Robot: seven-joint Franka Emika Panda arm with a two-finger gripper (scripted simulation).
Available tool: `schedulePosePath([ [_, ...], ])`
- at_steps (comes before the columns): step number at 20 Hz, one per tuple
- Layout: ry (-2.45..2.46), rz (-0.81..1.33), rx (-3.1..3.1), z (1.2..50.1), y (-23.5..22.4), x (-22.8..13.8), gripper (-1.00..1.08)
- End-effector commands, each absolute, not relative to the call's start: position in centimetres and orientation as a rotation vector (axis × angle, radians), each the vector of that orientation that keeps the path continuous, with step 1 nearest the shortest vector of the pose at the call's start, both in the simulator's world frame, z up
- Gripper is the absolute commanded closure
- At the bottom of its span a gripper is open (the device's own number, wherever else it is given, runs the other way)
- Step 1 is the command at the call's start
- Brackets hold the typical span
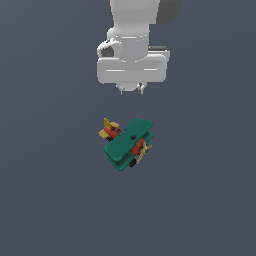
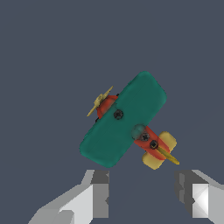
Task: Pick up the object and move it to a goal position.
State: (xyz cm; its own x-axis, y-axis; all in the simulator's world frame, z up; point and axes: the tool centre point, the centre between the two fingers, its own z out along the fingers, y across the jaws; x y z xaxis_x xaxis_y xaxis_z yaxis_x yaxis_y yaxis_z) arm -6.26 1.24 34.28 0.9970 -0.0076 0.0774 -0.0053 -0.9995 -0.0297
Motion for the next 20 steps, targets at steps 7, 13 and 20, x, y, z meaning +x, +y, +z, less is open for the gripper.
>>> schedulePosePath([
  [7,0.004,-0.183,-3.106,36.5,2.0,-6.3,-0.2],
  [13,-0.005,-0.264,-3.103,39.3,3.0,-6.5,-0.2],
  [20,-0.021,-0.392,-3.105,43.6,4.6,-7.2,-0.2],
])
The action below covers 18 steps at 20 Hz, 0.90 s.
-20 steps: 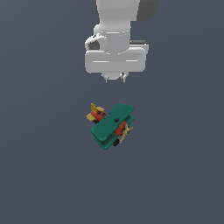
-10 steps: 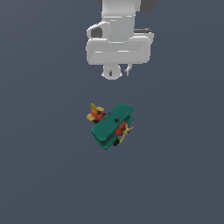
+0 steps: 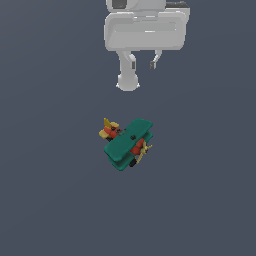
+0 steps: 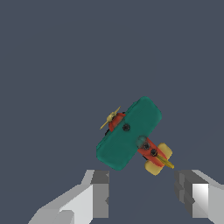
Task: Pick up the object and move it to a goal position.
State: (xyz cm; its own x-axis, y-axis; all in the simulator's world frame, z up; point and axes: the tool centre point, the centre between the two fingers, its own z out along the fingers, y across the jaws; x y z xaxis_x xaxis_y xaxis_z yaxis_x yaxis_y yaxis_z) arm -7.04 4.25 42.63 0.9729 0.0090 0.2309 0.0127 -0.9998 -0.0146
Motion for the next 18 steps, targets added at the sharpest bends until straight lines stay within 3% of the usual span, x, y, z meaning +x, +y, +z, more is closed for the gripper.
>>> schedulePosePath([
  [1,-0.023,-0.41,-3.106,44.2,4.9,-7.3,-0.2],
  [18,-0.071,-0.708,-3.151,52.5,10.0,-10.2,-0.2],
])
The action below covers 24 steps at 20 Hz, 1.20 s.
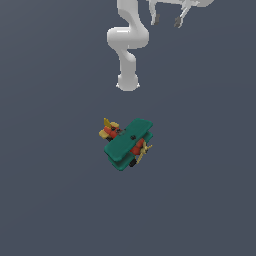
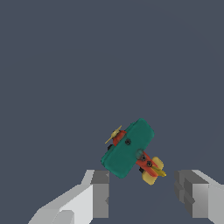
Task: Pick up the object and move it to a goal position.
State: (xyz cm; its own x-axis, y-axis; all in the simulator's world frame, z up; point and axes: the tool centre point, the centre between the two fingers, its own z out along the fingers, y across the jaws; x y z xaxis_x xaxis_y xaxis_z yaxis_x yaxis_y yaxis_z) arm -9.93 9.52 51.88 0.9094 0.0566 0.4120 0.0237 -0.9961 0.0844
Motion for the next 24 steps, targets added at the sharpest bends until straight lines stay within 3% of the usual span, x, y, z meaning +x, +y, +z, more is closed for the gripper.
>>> schedulePosePath([
  [1,0.069,0.681,2.967,52.8,10.4,-10.4,-0.2],
  [24,0.124,0.841,2.671,55.7,18.9,-13.9,-0.2],
])
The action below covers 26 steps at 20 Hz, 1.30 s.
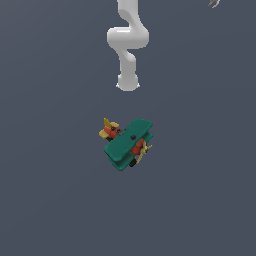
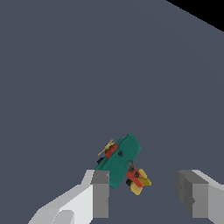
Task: Pick up the object and move it to a goal position.
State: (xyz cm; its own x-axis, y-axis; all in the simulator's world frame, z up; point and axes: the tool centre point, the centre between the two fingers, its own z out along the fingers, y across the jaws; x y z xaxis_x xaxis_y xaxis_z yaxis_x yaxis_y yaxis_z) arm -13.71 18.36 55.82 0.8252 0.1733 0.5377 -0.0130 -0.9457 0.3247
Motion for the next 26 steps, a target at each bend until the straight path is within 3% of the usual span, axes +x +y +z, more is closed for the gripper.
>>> schedulePosePath([
  [1,0.127,0.843,2.657,55.6,19.3,-13.9,-0.2],
  [13,0.148,0.831,2.488,52.5,23.1,-14.1,-0.2],
  [26,0.164,0.756,2.308,46.0,25.4,-12.9,-0.2],
])
